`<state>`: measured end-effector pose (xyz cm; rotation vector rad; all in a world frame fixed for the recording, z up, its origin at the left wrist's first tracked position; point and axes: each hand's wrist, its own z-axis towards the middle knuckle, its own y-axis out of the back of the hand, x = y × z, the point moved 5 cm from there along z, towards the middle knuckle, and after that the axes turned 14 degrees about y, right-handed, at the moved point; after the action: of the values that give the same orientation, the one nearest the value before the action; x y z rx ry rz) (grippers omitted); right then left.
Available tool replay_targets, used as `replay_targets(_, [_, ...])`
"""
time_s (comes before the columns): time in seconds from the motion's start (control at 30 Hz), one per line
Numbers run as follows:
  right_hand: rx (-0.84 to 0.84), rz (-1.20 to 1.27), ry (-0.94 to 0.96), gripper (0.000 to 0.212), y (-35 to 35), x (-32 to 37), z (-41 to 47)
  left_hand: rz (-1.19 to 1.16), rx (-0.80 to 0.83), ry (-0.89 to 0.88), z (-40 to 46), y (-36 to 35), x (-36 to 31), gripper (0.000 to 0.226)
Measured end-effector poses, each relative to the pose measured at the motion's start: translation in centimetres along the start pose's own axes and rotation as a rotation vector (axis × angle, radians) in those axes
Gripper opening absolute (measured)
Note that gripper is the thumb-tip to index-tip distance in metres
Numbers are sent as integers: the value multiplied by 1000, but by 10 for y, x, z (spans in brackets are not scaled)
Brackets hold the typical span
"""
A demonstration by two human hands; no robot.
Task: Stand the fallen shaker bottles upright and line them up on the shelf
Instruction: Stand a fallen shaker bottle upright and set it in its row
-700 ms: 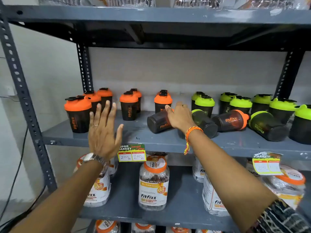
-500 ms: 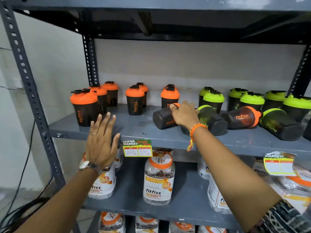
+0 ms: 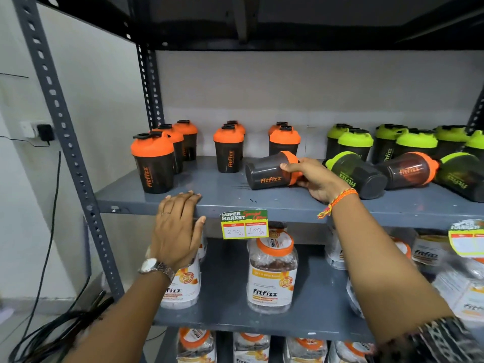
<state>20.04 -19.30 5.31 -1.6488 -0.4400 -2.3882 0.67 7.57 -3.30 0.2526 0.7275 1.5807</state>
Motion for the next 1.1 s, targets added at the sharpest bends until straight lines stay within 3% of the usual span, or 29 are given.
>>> replay_targets(0.1, [-48,55,24,21,-1,1,-1,-2,-1,-3,0,-1,0,48])
replay_targets(0.37, [-200,178,191,37,-20,31,-11,-11,19,-2,-2,7,-6,47])
replay_targets(0.53, [-218,-59,426,40,-46,79,-4,16,91,17,-4,13,-6,50])
replay_targets(0.77, [-46,-376,611,57,-101,111,-6,46,142,13,-4,19,-5,56])
replay_targets(0.9, [-34,-516,661,63,-118,108,-8,53,165,12,-4,20,-4,58])
replay_targets(1.1, [-33,-517,655,69,-128,99,-7,47,178,20,-4,21,-5,58])
